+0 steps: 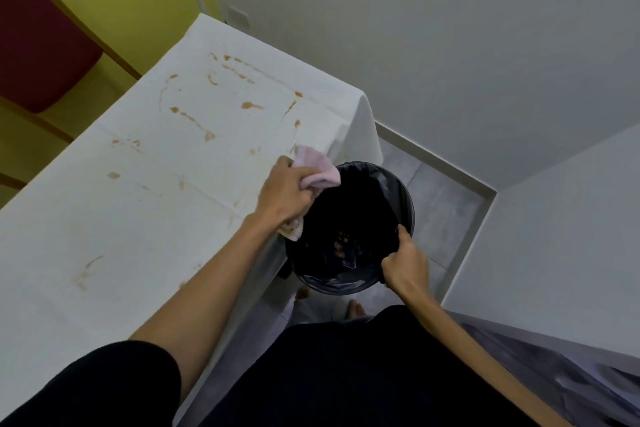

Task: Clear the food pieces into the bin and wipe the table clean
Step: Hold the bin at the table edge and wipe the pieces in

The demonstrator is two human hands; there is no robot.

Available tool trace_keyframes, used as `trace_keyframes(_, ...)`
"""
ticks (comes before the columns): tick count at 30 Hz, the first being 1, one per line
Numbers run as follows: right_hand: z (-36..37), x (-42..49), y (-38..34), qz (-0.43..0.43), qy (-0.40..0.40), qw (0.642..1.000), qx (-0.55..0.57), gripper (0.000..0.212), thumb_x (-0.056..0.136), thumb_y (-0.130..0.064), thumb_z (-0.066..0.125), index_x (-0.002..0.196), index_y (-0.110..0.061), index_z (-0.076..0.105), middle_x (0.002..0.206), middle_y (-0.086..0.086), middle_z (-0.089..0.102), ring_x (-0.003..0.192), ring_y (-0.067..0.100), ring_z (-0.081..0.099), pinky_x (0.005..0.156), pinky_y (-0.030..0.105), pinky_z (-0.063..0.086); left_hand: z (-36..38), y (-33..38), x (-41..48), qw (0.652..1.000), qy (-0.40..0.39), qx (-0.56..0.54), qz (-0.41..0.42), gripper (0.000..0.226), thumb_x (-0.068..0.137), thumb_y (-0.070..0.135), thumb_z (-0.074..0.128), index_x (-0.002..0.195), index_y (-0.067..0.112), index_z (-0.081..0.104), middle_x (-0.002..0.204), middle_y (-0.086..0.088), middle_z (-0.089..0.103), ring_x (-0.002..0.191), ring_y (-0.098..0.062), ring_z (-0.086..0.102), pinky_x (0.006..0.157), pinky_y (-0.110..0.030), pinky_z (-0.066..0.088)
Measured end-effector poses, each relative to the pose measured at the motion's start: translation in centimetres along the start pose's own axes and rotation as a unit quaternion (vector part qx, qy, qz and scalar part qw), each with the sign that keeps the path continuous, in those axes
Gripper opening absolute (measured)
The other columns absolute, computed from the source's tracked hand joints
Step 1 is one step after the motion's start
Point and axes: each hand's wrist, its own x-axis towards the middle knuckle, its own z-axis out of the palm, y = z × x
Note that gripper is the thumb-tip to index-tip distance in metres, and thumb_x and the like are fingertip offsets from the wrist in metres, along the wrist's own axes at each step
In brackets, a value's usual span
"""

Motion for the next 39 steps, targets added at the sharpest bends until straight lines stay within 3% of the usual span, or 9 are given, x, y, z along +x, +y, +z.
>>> trace_keyframes(8,0.2,-0.2,0.4,-0.001,0.002,1.000,0.007,0.080,0.083,0.006,0.042,0.156,-0.021,0.025,0.076,0.005,0.063,0.062,0.024,0.065,0.061,0.043,0.060,-7.7,-8.5,0.0,0.975,0.119,0.058,-0.181,0.039,0.088,0.047,0.058,0.126,0.041,0.065,0.121,-0.013,0.046,0.114,-0.034,0.049,0.096,-0.044,0.046)
trace_keyframes(12,0.4,-0.3,0.3,0.001,-0.002,1.000,0.008,0.079,0.084,0.007,0.043,0.156,-0.020,0.026,0.077,0.002,0.058,0.062,0.024,0.066,0.062,0.042,0.060,-7.1,-9.1,-0.6,0.961,-0.005,0.135,-0.242,0.083,0.078,0.077,0.057,0.147,0.037,0.034,0.160,-0.020,0.001,0.148,-0.041,0.005,0.114,-0.063,0.012)
trace_keyframes(16,-0.1,-0.6,0.4,0.010,-0.007,1.000,0.013,0.076,0.087,0.007,0.040,0.156,-0.021,0.026,0.073,-0.001,0.056,0.060,0.025,0.066,0.060,0.041,0.061,-5.7,-7.4,-1.4,0.958,0.029,0.159,-0.239,0.113,0.068,0.092,0.047,0.159,0.033,0.013,0.158,-0.018,-0.035,0.145,-0.038,-0.035,0.110,-0.067,-0.019)
trace_keyframes(18,-0.7,-0.7,0.6,0.015,-0.007,1.000,0.021,0.076,0.088,0.009,0.039,0.156,-0.021,0.027,0.069,-0.005,0.050,0.055,0.025,0.066,0.055,0.037,0.060,-4.7,-5.5,-1.9,0.970,0.099,0.098,-0.201,0.100,0.076,0.083,0.054,0.156,0.028,0.026,0.162,-0.020,-0.024,0.149,-0.036,-0.026,0.115,-0.062,-0.014)
trace_keyframes(21,-1.5,-0.5,1.4,0.020,-0.003,0.999,0.033,0.077,0.087,0.010,0.038,0.155,-0.025,0.031,0.076,0.000,0.052,0.054,0.027,0.066,0.057,0.040,0.060,-1.6,-1.2,-2.9,0.969,0.231,-0.012,-0.083,0.053,0.089,0.045,0.064,0.132,0.015,0.058,0.152,-0.021,0.028,0.142,-0.037,0.024,0.117,-0.054,0.028)
trace_keyframes(26,-3.1,-0.4,3.2,0.039,0.018,0.996,0.079,0.075,0.089,0.009,0.037,0.154,-0.029,0.034,0.083,0.004,0.062,0.057,0.031,0.067,0.059,0.045,0.061,5.3,3.2,-5.6,0.981,0.177,-0.080,-0.020,0.024,0.090,0.020,0.061,0.113,0.019,0.070,0.114,-0.005,0.050,0.112,-0.021,0.048,0.094,-0.035,0.049)
trace_keyframes(30,-4.6,-1.0,4.7,0.075,0.047,0.989,0.118,0.073,0.092,0.007,0.036,0.153,-0.032,0.035,0.124,0.016,0.061,0.065,0.033,0.068,0.057,0.040,0.062,9.2,2.9,-7.7,0.974,0.143,-0.142,-0.106,0.033,0.091,0.013,0.061,0.121,0.024,0.068,0.121,-0.004,0.045,0.118,-0.020,0.040,0.104,-0.035,0.041)
trace_keyframes(34,-5.6,-1.1,6.2,0.095,0.076,0.983,0.137,0.071,0.092,0.006,0.036,0.152,-0.033,0.037,0.127,0.017,0.060,0.065,0.033,0.068,0.061,0.042,0.062,11.5,3.9,-8.2,0.955,0.061,-0.228,-0.181,0.065,0.092,0.013,0.057,0.150,0.038,0.039,0.146,-0.006,0.030,0.132,-0.020,0.036,0.101,-0.024,0.033)
trace_keyframes(39,-6.1,-0.4,7.5,0.114,0.082,0.979,0.149,0.074,0.091,0.008,0.037,0.152,-0.035,0.037,0.133,0.013,0.059,0.067,0.031,0.068,0.061,0.040,0.062,13.0,4.2,-7.3,0.962,-0.008,-0.212,-0.175,0.080,0.096,0.007,0.051,0.156,0.047,0.016,0.157,-0.010,0.026,0.139,-0.027,0.038,0.097,-0.025,0.038)
